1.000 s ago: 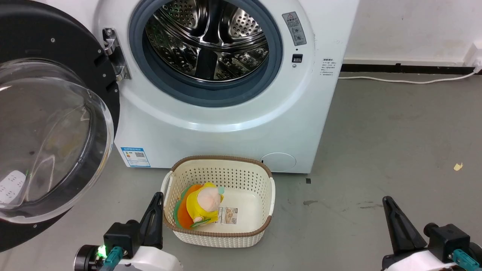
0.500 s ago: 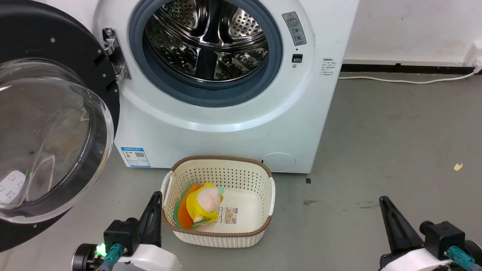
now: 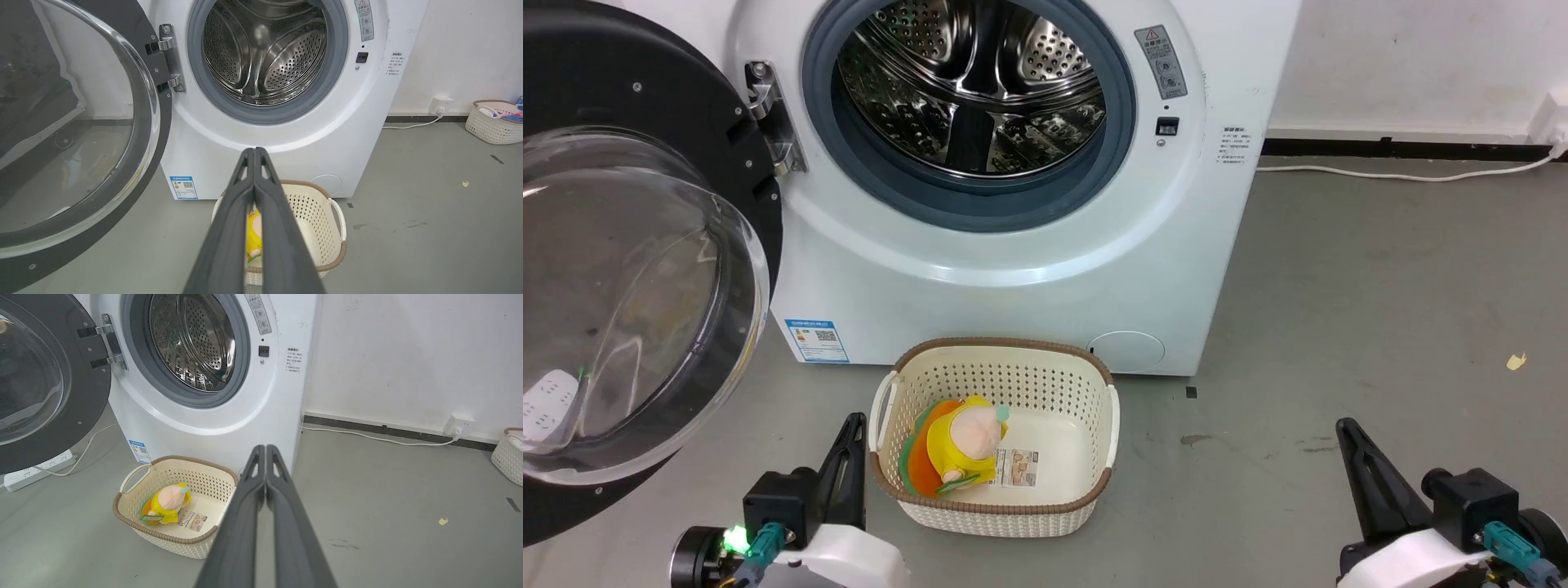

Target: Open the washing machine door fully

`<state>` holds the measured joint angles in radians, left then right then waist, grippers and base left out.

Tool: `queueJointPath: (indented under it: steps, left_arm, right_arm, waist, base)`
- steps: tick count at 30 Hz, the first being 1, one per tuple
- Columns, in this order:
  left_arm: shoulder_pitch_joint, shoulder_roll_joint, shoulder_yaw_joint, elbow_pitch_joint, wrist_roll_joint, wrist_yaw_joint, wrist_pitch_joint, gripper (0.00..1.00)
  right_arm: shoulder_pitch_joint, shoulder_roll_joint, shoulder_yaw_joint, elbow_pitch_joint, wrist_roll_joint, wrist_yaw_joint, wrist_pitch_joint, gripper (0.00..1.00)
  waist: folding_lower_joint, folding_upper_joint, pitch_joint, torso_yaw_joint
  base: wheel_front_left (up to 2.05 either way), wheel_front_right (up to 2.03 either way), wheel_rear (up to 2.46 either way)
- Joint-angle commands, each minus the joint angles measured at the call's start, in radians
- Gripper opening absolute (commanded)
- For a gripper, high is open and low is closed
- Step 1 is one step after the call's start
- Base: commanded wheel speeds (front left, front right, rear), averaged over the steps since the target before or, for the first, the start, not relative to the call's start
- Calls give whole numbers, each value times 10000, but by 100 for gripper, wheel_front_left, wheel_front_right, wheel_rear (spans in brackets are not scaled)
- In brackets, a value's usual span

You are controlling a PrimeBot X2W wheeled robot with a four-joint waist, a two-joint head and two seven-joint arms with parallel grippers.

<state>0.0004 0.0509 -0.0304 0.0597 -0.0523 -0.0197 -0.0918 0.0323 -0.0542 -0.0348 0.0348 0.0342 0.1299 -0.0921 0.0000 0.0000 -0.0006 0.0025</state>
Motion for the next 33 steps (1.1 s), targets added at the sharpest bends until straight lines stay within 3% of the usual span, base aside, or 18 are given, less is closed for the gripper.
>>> queueJointPath:
  steps: [1, 33]
  left_arm:
    - [-3, 3, 21, -80, 67, 47, 50, 0]
    - [-4, -5, 248, -495, 432, 167, 745, 0]
  right_arm:
    - [-111, 26, 23, -59, -39, 5, 52, 0]
    - [-281, 37, 284, -291, -282, 7, 749, 0]
  waist:
    - [0, 0, 0, 0]
    - [0, 0, 5, -20]
  base:
    - [0, 0, 0]
    - [0, 0, 0]
